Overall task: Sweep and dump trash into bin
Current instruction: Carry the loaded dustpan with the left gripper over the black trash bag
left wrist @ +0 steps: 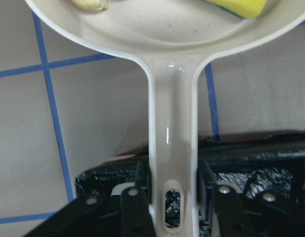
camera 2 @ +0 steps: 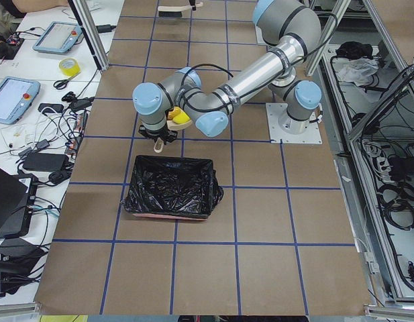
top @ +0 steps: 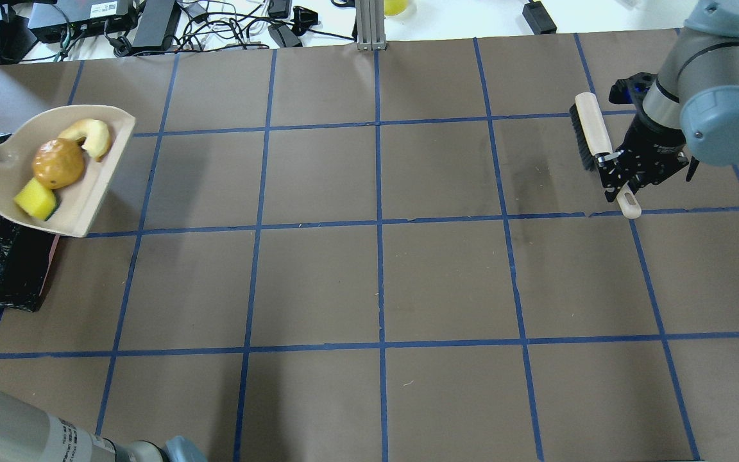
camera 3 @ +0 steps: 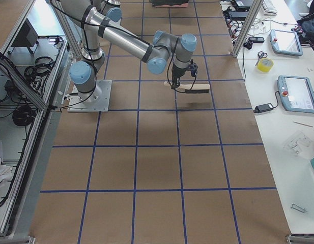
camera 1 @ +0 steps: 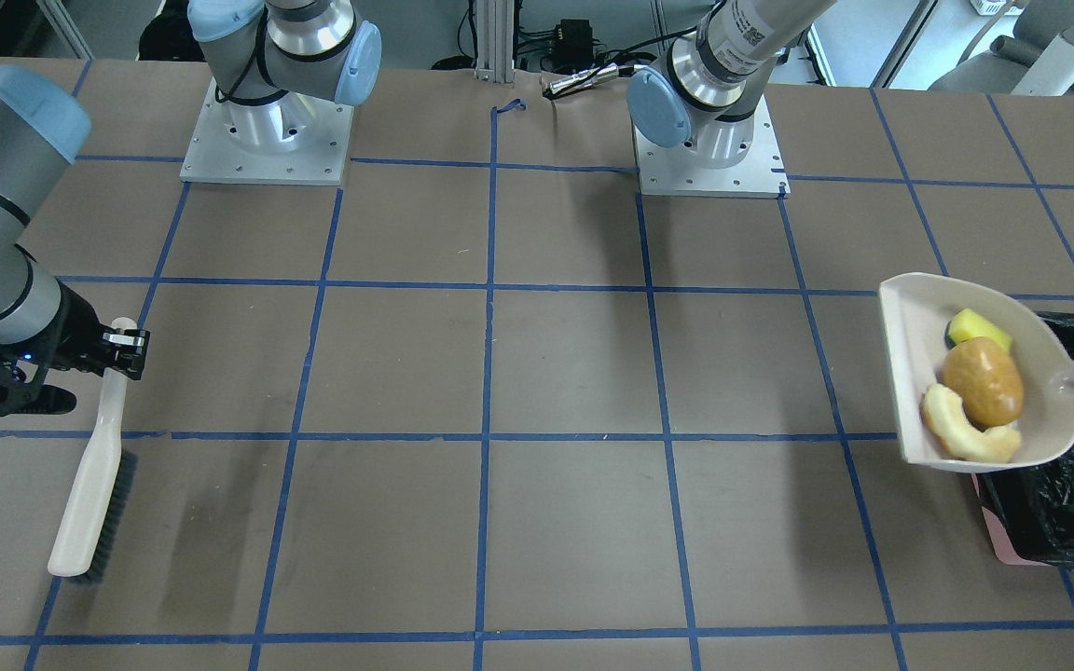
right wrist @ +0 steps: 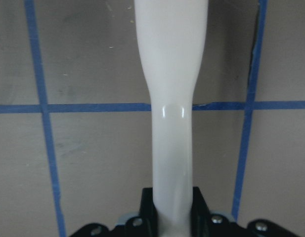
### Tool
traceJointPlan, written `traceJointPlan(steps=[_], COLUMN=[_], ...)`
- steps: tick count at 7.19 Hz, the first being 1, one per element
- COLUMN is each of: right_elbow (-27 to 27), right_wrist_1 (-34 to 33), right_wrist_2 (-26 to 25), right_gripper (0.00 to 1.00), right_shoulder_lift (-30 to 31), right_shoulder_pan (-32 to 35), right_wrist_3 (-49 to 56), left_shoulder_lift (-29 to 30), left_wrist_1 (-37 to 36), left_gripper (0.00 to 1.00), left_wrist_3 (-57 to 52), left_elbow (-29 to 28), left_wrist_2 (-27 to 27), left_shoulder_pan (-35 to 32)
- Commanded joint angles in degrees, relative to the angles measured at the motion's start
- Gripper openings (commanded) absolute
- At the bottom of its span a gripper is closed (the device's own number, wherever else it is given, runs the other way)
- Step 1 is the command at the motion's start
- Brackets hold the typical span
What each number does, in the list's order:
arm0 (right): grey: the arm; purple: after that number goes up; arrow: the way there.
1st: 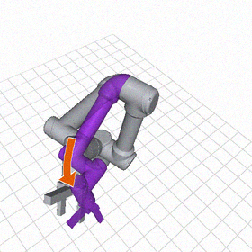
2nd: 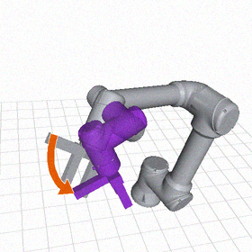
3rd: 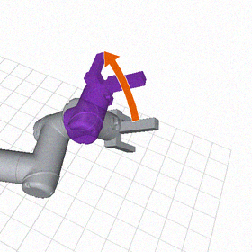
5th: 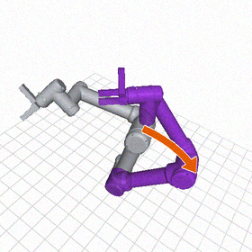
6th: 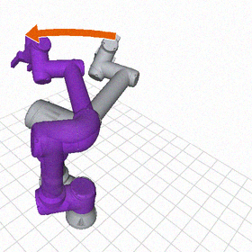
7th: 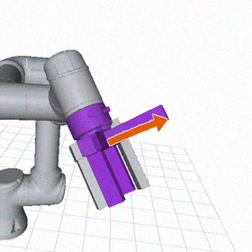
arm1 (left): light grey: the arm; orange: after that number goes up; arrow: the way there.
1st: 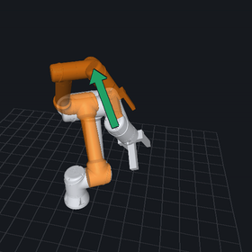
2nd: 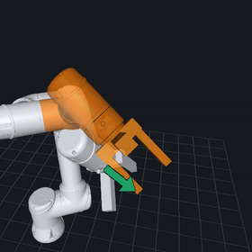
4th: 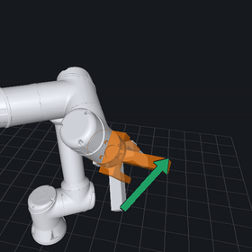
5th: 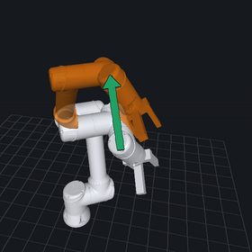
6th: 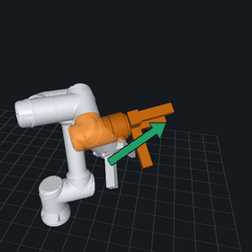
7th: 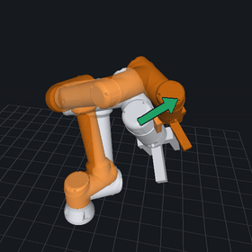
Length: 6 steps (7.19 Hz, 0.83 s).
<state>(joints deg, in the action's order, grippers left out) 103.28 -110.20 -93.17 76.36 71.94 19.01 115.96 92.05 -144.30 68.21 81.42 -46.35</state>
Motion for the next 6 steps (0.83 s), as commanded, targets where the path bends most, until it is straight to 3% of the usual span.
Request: traceJointPlan(steps=[1, 3, 6], right_elbow=[1.4, 1.4, 1.4], right_wrist_1=[-4.32, -5.2, -7.84], right_wrist_2=[-0.7, -1.48, -1.49], right_gripper=[0.0, 0.0, 0.0], right_shoulder_lift=[-2.52, -3.23, -5.87], right_shoulder_pan=[-2.68, -2.95, -3.21], right_wrist_3=[4.36, 4.37, 3.84], left_shoulder_lift=[3.46, 8.46, 11.3], left_wrist_1=[3.84, -1.57, -11.43], left_gripper=[0.0, 0.0, 0.0], left_wrist_3=[-12.26, -21.6, -31.29], left_elbow=[-9.99, -15.63, -17.94], left_wrist_2=[4.86, 6.9, 11.12], left_shoulder_pan=[5.55, 7.32, 7.06])
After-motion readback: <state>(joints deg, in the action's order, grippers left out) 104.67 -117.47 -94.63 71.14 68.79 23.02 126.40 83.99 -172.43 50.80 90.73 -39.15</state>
